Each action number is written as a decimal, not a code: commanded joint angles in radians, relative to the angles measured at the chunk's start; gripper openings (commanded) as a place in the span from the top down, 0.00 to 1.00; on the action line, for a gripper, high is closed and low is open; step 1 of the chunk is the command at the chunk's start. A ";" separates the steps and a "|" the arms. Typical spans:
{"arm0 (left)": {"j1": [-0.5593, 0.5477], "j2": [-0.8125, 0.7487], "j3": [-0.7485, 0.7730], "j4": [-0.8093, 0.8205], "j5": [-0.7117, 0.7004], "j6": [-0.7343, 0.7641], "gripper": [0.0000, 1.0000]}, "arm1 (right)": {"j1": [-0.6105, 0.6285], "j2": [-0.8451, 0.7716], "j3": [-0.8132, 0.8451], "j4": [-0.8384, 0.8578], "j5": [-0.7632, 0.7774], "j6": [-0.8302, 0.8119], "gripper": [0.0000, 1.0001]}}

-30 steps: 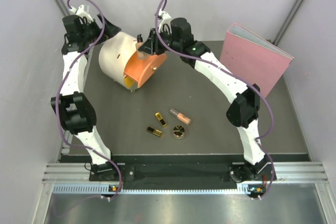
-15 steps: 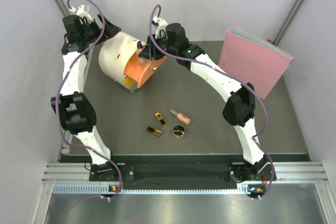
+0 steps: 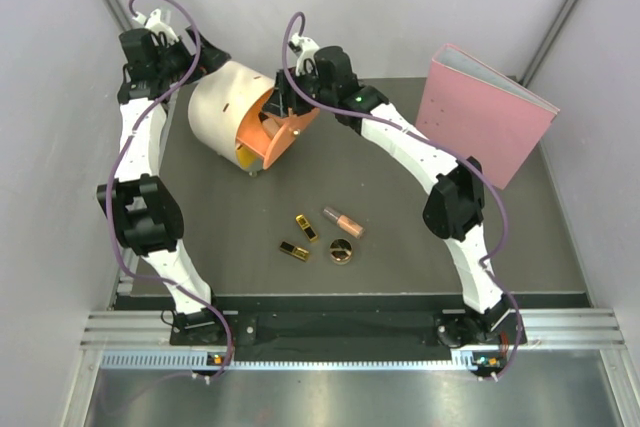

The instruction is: Organize the makeup

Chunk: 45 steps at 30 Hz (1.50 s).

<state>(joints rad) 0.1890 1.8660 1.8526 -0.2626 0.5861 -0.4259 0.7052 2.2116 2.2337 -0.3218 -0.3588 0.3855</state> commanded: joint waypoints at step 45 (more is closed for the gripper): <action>-0.002 0.022 0.045 0.003 -0.011 0.039 0.01 | 0.004 -0.273 -0.706 -0.375 0.043 -0.508 0.36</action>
<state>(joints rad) 0.1890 1.9072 1.8797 -0.2642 0.5827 -0.4122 0.7025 1.9133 1.4494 -0.6899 -0.2493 -0.0879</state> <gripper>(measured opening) 0.991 0.656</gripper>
